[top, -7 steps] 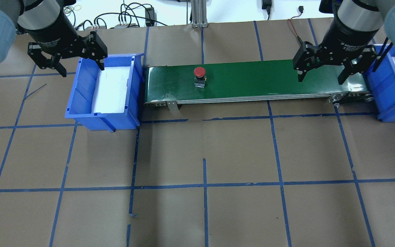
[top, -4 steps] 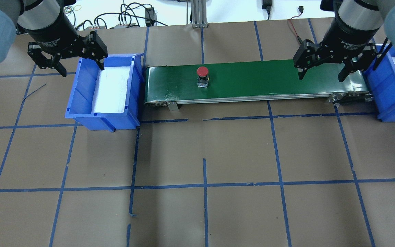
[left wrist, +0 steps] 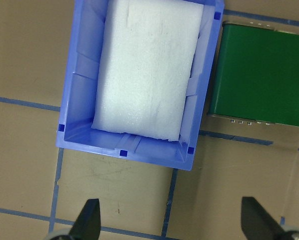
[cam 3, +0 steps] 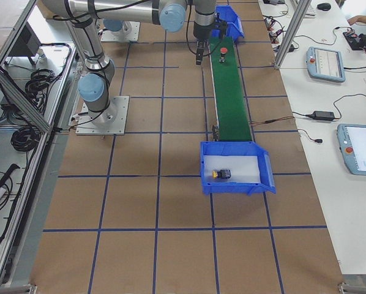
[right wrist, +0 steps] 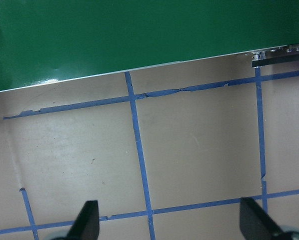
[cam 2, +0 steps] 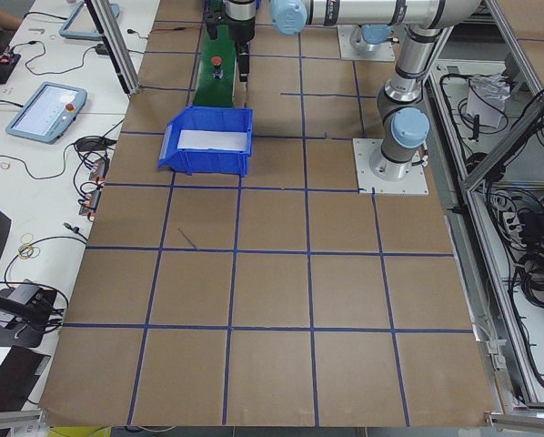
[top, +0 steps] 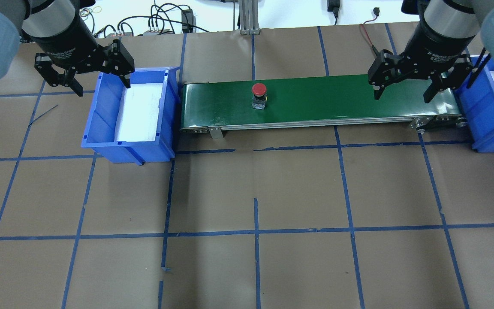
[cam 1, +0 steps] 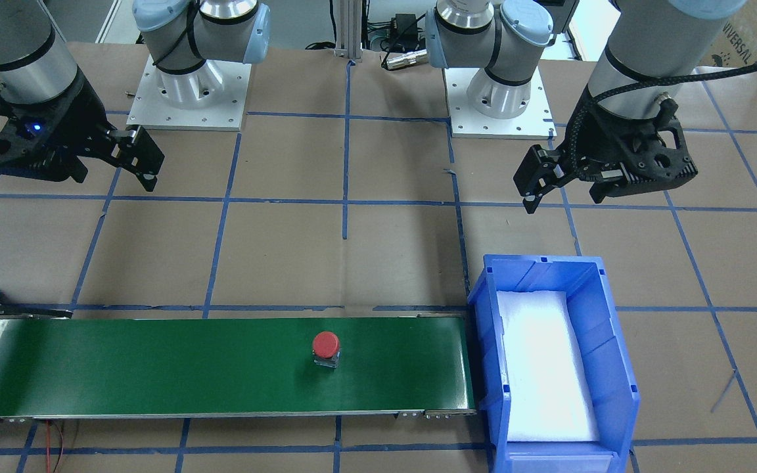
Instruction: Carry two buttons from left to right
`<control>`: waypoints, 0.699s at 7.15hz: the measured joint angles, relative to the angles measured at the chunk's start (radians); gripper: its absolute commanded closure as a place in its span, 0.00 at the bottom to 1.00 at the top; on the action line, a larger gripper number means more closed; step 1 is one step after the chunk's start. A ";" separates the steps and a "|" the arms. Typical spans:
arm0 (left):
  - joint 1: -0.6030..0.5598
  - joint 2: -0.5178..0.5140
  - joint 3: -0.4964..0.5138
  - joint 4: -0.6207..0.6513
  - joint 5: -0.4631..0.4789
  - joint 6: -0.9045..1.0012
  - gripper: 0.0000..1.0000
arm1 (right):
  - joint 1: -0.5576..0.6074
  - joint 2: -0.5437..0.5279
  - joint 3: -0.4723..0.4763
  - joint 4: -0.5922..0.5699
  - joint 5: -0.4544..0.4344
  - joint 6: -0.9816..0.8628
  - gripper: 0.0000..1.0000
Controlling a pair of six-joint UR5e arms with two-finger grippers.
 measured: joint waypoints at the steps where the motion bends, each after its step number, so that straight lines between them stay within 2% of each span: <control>1: 0.001 0.000 0.000 -0.001 0.000 0.000 0.00 | 0.001 0.000 0.000 0.000 0.001 0.000 0.00; 5: 0.002 0.001 -0.008 0.002 0.000 0.000 0.00 | 0.003 0.000 0.000 -0.001 0.004 0.000 0.00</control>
